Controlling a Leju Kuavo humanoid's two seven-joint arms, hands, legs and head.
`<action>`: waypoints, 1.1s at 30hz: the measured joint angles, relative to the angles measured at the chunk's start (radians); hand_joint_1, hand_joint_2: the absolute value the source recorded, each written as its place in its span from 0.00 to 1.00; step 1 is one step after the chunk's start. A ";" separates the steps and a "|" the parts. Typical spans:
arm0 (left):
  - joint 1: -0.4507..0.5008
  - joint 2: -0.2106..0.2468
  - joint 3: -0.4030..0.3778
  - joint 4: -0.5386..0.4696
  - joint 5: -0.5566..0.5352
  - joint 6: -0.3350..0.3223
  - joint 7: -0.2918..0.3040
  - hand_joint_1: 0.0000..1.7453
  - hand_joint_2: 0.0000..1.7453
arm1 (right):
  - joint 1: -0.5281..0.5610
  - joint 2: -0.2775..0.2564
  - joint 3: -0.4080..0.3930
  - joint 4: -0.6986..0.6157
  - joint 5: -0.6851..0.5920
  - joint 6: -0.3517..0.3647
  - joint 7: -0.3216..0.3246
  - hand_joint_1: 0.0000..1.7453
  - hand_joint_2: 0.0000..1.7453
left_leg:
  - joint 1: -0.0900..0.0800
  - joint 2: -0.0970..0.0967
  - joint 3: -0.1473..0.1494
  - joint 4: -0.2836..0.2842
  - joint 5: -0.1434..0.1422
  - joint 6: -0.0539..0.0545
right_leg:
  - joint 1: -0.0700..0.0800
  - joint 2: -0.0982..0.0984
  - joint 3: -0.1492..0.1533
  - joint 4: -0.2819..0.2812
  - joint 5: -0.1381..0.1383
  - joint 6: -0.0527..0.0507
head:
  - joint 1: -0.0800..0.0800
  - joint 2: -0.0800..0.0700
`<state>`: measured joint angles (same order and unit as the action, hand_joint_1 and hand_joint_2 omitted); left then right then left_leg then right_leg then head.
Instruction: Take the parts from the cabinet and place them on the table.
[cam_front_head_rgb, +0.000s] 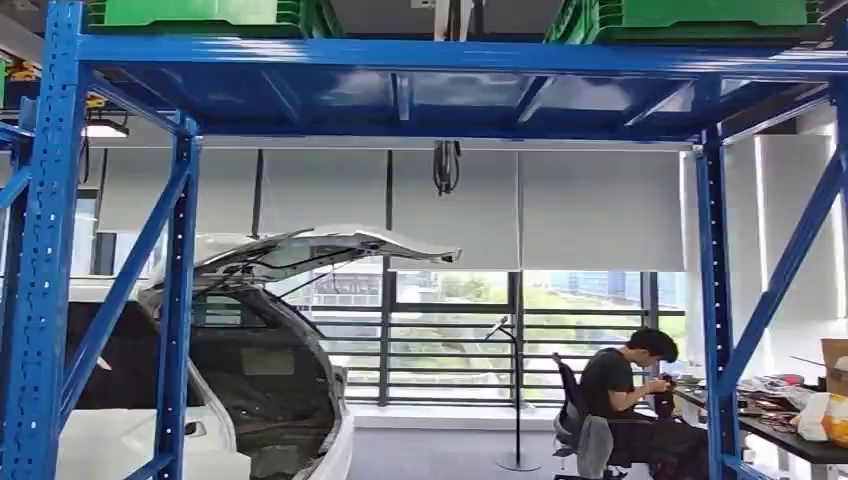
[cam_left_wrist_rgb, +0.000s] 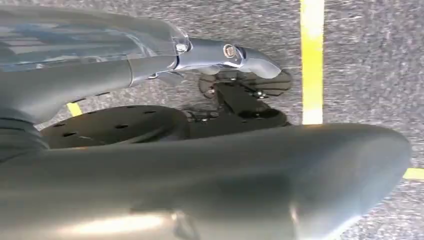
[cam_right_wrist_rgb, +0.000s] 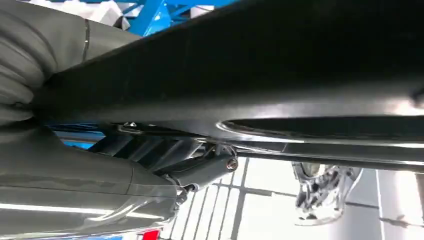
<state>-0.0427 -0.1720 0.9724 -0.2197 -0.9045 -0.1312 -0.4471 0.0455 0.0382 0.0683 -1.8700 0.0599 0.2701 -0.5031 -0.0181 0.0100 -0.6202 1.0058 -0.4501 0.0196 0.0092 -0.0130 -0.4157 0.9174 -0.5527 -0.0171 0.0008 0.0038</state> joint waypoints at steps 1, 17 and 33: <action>0.001 0.000 0.000 0.000 0.000 0.000 0.000 0.00 0.00 | 0.000 0.000 0.000 0.000 0.002 0.001 -0.002 1.00 1.00 | 0.004 -0.003 -0.014 0.039 -0.047 -0.006 | -0.001 0.000 -0.009 0.001 0.005 -0.009 | 0.000 0.000; -0.001 0.010 0.010 0.000 -0.008 0.001 -0.003 0.00 0.00 | 0.006 -0.002 -0.002 0.009 0.010 0.008 -0.020 1.00 1.00 | 0.035 -0.005 0.067 0.008 -0.064 0.014 | -0.005 0.003 -0.136 0.179 -0.070 0.047 | -0.001 0.000; -0.003 0.011 0.013 0.000 -0.011 0.004 -0.005 0.00 0.00 | 0.009 -0.004 -0.003 0.004 0.009 0.013 -0.024 1.00 1.00 | 0.030 -0.028 -0.034 0.167 -0.146 -0.028 | -0.020 0.006 -0.107 0.057 0.038 0.008 | 0.000 0.000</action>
<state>-0.0459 -0.1610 0.9854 -0.2197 -0.9159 -0.1270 -0.4524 0.0548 0.0340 0.0649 -1.8658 0.0690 0.2827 -0.5272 0.0122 -0.0177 -0.6546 1.1731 -0.5957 -0.0088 -0.0108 -0.0071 -0.5226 0.9743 -0.5143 -0.0090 0.0004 0.0038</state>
